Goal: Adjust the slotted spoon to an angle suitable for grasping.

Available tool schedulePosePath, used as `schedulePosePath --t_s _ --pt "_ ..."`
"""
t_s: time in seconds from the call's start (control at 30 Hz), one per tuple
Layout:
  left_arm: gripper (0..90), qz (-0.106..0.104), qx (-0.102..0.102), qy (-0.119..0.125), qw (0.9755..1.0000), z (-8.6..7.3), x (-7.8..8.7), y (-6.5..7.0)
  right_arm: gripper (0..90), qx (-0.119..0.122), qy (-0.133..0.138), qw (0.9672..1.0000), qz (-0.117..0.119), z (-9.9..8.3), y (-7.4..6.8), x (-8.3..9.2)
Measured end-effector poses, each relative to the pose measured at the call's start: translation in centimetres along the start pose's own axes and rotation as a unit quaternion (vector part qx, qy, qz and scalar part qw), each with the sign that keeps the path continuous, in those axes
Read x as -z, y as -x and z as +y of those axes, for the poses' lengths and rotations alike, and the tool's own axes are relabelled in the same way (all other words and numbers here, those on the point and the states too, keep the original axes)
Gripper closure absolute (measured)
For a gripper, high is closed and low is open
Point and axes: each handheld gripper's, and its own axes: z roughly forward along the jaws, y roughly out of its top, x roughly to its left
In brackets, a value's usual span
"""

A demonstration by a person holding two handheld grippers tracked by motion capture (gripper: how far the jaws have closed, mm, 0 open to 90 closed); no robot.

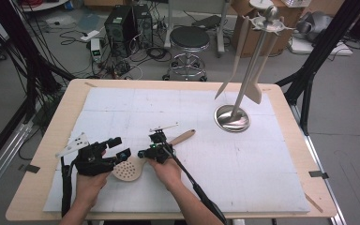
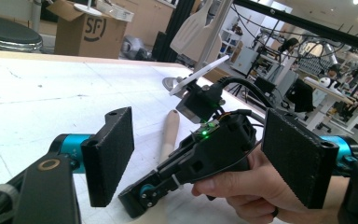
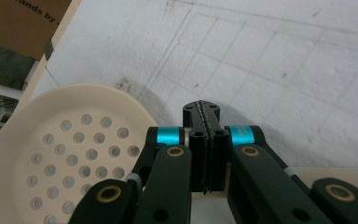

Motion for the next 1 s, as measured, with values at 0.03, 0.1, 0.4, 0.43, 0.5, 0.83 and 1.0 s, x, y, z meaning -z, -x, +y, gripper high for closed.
schedulePosePath --t_s 0.03,0.1,0.4,0.43,0.5,0.83,1.0 --pt "25.9 -0.001 0.001 0.0 1.0 0.0 0.0 0.0 90.0 0.003 0.001 1.0 -0.001 -0.2 0.1 0.1" --pt "25.9 0.0 0.0 -0.002 1.0 0.0 0.0 0.0 90.0 0.005 0.0 1.0 0.001 -0.5 0.2 0.5" --pt "25.9 0.001 0.0 -0.003 1.0 -0.2 -0.1 0.1 90.0 0.009 -0.001 0.9999 0.008 -2.8 1.6 3.4" --pt "25.9 0.002 0.001 -0.004 1.0 -0.2 -0.1 0.2 90.0 0.007 -0.002 0.9999 0.009 -3.0 1.7 3.6" --pt "25.9 0.0 -0.001 -0.006 1.0 -0.2 -0.2 0.2 90.0 0.008 -0.003 0.9999 0.008 -3.3 1.9 4.0" --pt "25.9 0.002 0.0 -0.008 1.0 -0.3 -0.1 0.2 90.0 0.004 -0.011 0.9999 0.009 -4.7 2.8 6.0" --pt "25.9 0.001 -0.002 -0.009 1.0 -0.4 -0.2 0.3 90.0 0.002 -0.012 0.9998 0.013 -5.6 3.7 7.3"
